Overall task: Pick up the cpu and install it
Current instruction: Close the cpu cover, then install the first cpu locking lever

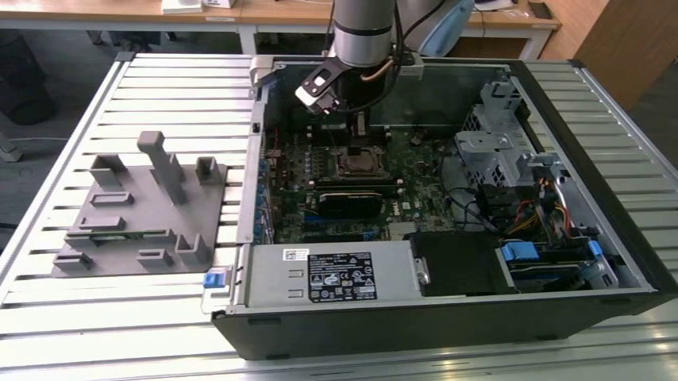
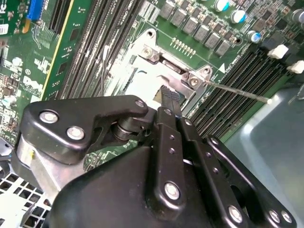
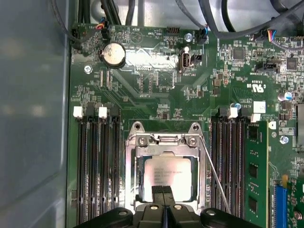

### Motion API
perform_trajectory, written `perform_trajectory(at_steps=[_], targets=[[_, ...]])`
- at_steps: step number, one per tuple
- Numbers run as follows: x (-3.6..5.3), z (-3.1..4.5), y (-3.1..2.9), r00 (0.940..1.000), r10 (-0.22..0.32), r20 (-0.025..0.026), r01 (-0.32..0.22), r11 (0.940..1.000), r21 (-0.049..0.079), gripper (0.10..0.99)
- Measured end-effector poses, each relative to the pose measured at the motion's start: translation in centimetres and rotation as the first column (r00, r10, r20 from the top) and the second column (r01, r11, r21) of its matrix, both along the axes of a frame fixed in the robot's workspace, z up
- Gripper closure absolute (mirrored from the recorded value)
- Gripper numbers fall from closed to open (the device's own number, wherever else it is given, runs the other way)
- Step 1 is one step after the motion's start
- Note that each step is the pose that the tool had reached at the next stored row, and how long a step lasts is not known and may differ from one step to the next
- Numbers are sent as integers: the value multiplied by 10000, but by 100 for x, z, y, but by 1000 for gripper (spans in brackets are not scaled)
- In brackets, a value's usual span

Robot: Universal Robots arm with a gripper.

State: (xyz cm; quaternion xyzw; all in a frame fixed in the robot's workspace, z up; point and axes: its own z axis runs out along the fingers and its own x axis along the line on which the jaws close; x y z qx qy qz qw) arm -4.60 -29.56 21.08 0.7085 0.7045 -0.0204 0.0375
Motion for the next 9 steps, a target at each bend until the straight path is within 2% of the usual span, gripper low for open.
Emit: perform_trajectory(at_steps=[9], targets=[[78,0,0,10000,0,0,0,10000,0,965]])
